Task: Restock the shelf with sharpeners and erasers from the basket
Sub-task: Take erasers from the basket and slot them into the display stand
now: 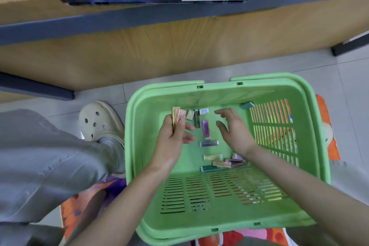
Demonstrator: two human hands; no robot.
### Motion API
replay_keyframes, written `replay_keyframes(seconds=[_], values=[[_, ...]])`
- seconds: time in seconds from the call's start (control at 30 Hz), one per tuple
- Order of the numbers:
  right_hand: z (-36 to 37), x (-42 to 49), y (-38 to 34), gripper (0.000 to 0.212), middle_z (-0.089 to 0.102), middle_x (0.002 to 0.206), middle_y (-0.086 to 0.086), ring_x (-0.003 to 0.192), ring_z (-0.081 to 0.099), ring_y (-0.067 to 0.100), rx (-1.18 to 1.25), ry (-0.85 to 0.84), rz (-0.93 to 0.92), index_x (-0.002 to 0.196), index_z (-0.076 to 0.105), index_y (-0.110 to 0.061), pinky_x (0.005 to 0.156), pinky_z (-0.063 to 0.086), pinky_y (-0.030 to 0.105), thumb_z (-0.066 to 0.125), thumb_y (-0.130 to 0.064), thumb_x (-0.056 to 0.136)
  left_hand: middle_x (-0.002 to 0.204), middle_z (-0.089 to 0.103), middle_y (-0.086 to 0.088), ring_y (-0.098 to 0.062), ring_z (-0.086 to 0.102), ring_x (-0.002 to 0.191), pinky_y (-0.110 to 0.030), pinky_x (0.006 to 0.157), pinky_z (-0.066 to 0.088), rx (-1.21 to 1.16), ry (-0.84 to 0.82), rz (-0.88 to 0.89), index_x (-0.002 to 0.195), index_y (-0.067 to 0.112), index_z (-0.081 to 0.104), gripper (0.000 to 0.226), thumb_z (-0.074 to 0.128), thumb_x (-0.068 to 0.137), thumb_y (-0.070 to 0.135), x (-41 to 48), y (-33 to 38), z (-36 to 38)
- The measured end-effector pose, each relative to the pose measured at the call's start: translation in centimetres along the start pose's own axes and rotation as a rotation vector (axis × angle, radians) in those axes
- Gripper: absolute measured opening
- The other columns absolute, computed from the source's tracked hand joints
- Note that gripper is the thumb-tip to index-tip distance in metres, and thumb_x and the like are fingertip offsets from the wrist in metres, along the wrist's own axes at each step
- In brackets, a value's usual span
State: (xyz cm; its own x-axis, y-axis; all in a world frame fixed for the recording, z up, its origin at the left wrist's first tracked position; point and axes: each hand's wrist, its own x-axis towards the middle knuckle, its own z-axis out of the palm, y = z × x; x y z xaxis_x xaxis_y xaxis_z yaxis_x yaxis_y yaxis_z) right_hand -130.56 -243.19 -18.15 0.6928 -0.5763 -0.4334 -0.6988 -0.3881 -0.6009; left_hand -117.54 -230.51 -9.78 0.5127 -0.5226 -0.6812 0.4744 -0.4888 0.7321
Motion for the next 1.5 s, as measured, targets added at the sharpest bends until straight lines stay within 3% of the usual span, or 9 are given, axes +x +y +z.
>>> replay_keyframes(seconds=[0.13, 0.27, 0.43, 0.57, 0.67, 0.93, 1.3, 1.4, 1.5], values=[[2.3, 1.2, 7.3, 0.053, 0.036, 0.144, 0.011, 0.133, 0.035, 0.025, -0.226, -0.210, 0.176, 0.143, 0.032, -0.008, 0.115, 0.023, 0.033, 0.052, -0.022, 0.095, 0.080, 0.059, 0.000, 0.001, 0.058, 0.054, -0.015, 0.063, 0.049, 0.028, 0.017, 0.001, 0.094, 0.022, 0.050, 0.014, 0.038, 0.101, 0.022, 0.4, -0.9, 0.1], [4.2, 0.6, 8.2, 0.063, 0.035, 0.140, 0.004, 0.131, 0.031, 0.021, -0.503, -0.273, 0.034, 0.146, 0.025, -0.015, 0.114, 0.015, 0.035, 0.052, -0.036, 0.092, 0.081, 0.060, 0.001, 0.001, 0.058, 0.057, -0.014, 0.065, 0.049, 0.046, 0.003, -0.020, 0.097, 0.024, 0.051, 0.013, 0.039, 0.101, 0.024, 0.3, -1.6, 0.0], [7.3, -0.3, 7.1, 0.060, 0.039, 0.137, 0.003, 0.128, 0.033, 0.021, -0.471, -0.490, -0.228, 0.139, 0.036, -0.015, 0.109, 0.025, 0.032, 0.056, -0.043, 0.089, 0.081, 0.061, 0.002, 0.001, 0.059, 0.059, -0.015, 0.067, 0.049, 0.047, 0.009, -0.049, 0.098, 0.025, 0.051, 0.013, 0.038, 0.101, 0.023, -0.3, -2.4, 0.2], [8.0, -1.4, 6.9, 0.056, 0.042, 0.133, 0.007, 0.122, 0.039, 0.023, -0.416, -0.731, -0.231, 0.134, 0.041, -0.010, 0.106, 0.031, 0.035, 0.054, -0.043, 0.091, 0.080, 0.060, 0.001, 0.000, 0.058, 0.058, -0.015, 0.066, 0.049, 0.031, 0.016, -0.058, 0.099, 0.023, 0.052, 0.014, 0.038, 0.101, 0.020, -0.5, -2.8, 0.2], [7.7, -1.8, 7.1, 0.053, 0.044, 0.132, 0.010, 0.123, 0.040, 0.024, -0.367, -0.822, -0.160, 0.131, 0.044, -0.007, 0.105, 0.030, 0.032, 0.055, -0.041, 0.092, 0.081, 0.060, 0.001, 0.001, 0.058, 0.058, -0.015, 0.066, 0.049, 0.040, 0.010, -0.045, 0.099, 0.023, 0.052, 0.014, 0.038, 0.102, 0.020, -0.3, -2.9, 0.1], [7.6, -1.6, 6.1, 0.044, 0.042, 0.127, 0.009, 0.121, 0.037, 0.024, -0.400, -0.938, -0.068, 0.123, 0.052, -0.012, 0.100, 0.034, 0.035, 0.052, -0.043, 0.093, 0.080, 0.061, 0.002, 0.001, 0.058, 0.057, -0.014, 0.064, 0.048, 0.042, 0.006, -0.004, 0.098, 0.024, 0.051, 0.015, 0.037, 0.102, 0.018, 0.2, -2.6, -0.2], [5.7, -2.9, 5.1, 0.035, 0.050, 0.115, 0.013, 0.104, 0.053, 0.027, -0.334, -0.935, -0.002, 0.117, 0.050, -0.003, 0.087, 0.037, 0.032, 0.038, -0.031, 0.101, 0.081, 0.060, -0.001, 0.000, 0.058, 0.055, -0.015, 0.063, 0.049, 0.037, 0.000, -0.011, 0.099, 0.022, 0.050, 0.014, 0.037, 0.102, 0.018, -0.1, -3.1, -1.0], [4.8, -2.8, 4.0, 0.033, 0.053, 0.104, 0.015, 0.091, 0.053, 0.027, -0.269, -0.915, 0.052, 0.112, 0.053, 0.000, 0.081, 0.039, 0.033, 0.035, -0.027, 0.102, 0.083, 0.061, -0.003, -0.003, 0.060, 0.055, -0.016, 0.062, 0.051, 0.034, 0.003, -0.044, 0.098, 0.020, 0.049, 0.014, 0.036, 0.102, 0.019, -0.4, -3.4, -1.1], [3.3, -3.0, 2.1, 0.030, 0.051, 0.084, 0.007, 0.077, 0.047, 0.021, -0.163, -0.849, 0.101, 0.098, 0.053, 0.000, 0.065, 0.032, 0.028, 0.035, -0.023, 0.103, 0.096, 0.062, -0.009, -0.011, 0.062, 0.071, -0.012, 0.064, 0.051, 0.048, 0.012, -0.088, 0.108, 0.012, 0.045, 0.015, 0.032, 0.103, 0.018, -0.6, -3.9, -1.3]])
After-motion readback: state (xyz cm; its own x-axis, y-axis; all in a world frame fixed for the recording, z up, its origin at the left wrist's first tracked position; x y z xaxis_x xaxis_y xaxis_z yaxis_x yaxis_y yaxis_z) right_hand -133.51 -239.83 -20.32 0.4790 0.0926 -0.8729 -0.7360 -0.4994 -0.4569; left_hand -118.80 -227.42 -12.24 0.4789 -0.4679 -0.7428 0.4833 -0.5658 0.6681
